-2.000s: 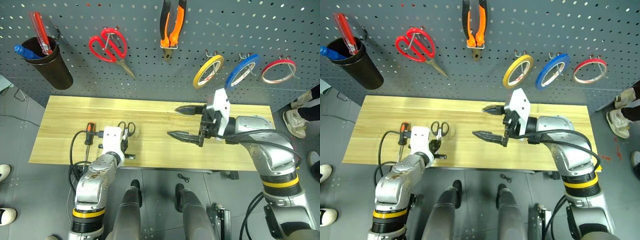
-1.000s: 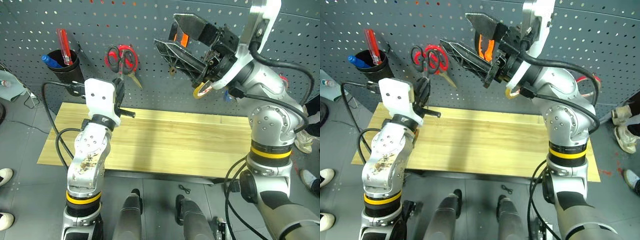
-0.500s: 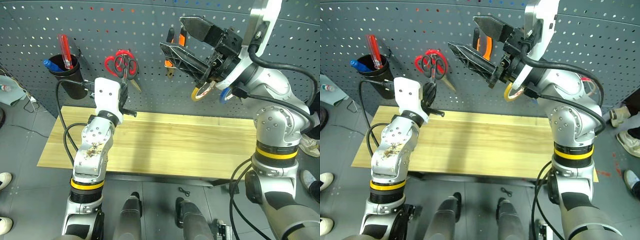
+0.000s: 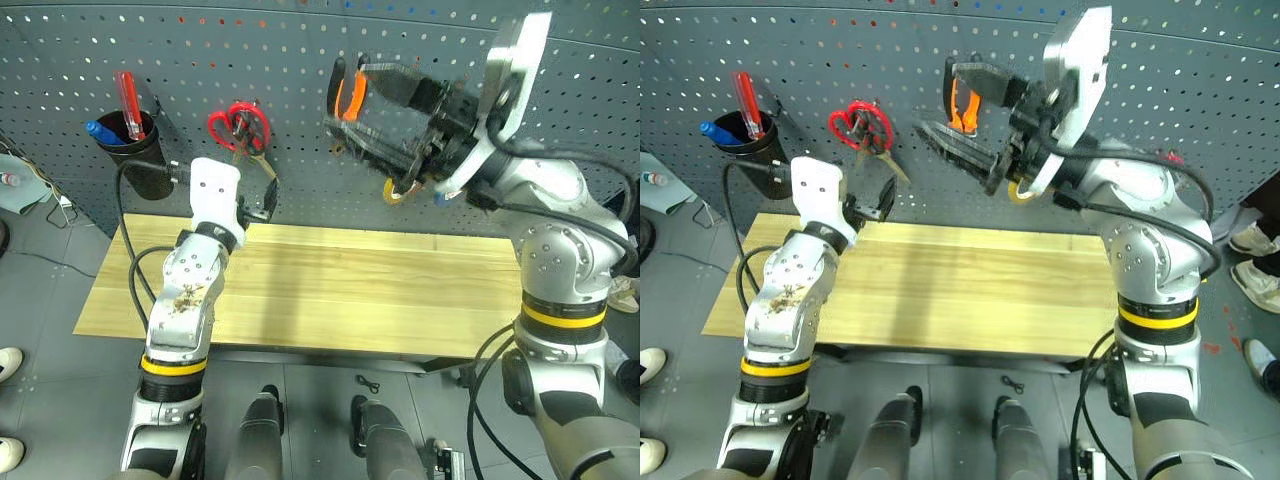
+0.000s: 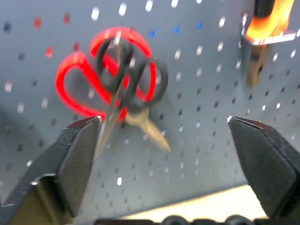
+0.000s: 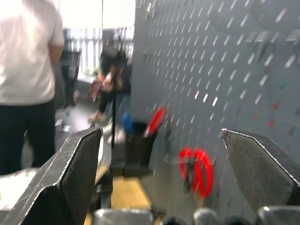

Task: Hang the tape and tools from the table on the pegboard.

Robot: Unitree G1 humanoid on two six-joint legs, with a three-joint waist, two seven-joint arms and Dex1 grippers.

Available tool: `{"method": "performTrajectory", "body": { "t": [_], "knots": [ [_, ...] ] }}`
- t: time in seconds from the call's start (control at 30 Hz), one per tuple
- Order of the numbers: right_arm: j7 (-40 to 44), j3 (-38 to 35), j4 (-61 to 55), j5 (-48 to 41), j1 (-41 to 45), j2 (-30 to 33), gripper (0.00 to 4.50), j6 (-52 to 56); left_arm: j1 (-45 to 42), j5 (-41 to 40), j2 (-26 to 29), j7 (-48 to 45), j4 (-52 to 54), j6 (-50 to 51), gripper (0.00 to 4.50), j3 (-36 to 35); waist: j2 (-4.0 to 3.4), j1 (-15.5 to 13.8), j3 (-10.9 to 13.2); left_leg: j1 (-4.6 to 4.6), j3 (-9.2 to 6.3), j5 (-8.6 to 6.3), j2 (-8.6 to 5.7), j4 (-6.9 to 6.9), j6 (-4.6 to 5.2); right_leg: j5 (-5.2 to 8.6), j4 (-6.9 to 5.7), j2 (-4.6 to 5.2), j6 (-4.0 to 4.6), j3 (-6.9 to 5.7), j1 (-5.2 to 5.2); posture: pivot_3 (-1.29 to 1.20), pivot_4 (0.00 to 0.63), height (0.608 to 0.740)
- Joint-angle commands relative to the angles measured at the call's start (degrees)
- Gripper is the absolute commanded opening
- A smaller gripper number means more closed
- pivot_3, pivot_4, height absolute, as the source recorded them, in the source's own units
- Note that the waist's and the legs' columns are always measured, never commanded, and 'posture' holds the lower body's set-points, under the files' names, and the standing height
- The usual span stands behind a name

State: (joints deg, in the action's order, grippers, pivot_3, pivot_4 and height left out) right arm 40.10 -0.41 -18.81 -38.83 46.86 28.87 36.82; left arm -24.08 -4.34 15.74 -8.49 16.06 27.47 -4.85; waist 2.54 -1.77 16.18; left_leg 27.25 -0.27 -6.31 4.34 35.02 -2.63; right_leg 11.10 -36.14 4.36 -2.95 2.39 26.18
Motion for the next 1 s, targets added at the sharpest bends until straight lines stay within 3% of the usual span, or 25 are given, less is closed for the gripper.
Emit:
{"method": "performTrajectory", "body": {
  "t": [0.03,0.3,0.53,0.7,1.0],
  "knots": [
    [3.04,5.62,-3.02,3.53,-3.51,2.03,4.50,0.00,4.26,-1.96,1.46,-0.41,3.45,4.81,4.43,-4.29,-0.02,0.08,0.04,0.00,0.00,0.00,0.00,0.01,0.00,0.00,-0.04,0.00,0.00,0.00,0.01,0.11,0.292,0.740],
    [4.58,15.52,-0.77,9.68,-2.81,-2.97,4.50,-1.16,6.99,-4.38,9.77,-3.96,-1.05,18.33,4.43,-9.73,-0.22,0.01,1.02,-0.23,-0.01,0.14,0.09,-0.02,0.22,0.35,-0.21,-0.08,-0.01,0.02,0.01,0.17,0.393,0.740],
    [6.35,17.63,1.96,10.56,3.18,-6.44,4.50,3.36,2.62,-6.48,13.76,-7.28,-8.57,24.42,4.43,-10.00,-0.24,-1.16,5.17,-0.27,-0.01,0.25,0.12,0.00,0.35,0.62,-0.79,-0.07,0.40,0.00,0.18,0.18,0.484,0.740],
    [5.73,17.53,5.24,11.96,6.23,-8.22,4.50,4.62,2.46,-5.85,17.24,-9.34,-12.56,24.22,4.43,-9.56,-0.27,-1.20,7.40,-0.11,-0.01,0.26,0.10,-0.04,0.36,0.58,-0.90,-0.03,0.31,-0.01,0.31,0.16,0.530,0.740],
    [4.68,15.63,0.94,11.03,2.79,-7.07,4.50,9.32,-0.95,-4.57,18.72,-11.31,-21.28,17.75,4.43,-6.67,-0.33,-1.17,9.76,0.28,-0.01,0.26,0.06,-0.19,0.35,0.55,-1.05,0.00,0.34,0.00,0.81,0.15,0.565,0.740]
  ]
}}
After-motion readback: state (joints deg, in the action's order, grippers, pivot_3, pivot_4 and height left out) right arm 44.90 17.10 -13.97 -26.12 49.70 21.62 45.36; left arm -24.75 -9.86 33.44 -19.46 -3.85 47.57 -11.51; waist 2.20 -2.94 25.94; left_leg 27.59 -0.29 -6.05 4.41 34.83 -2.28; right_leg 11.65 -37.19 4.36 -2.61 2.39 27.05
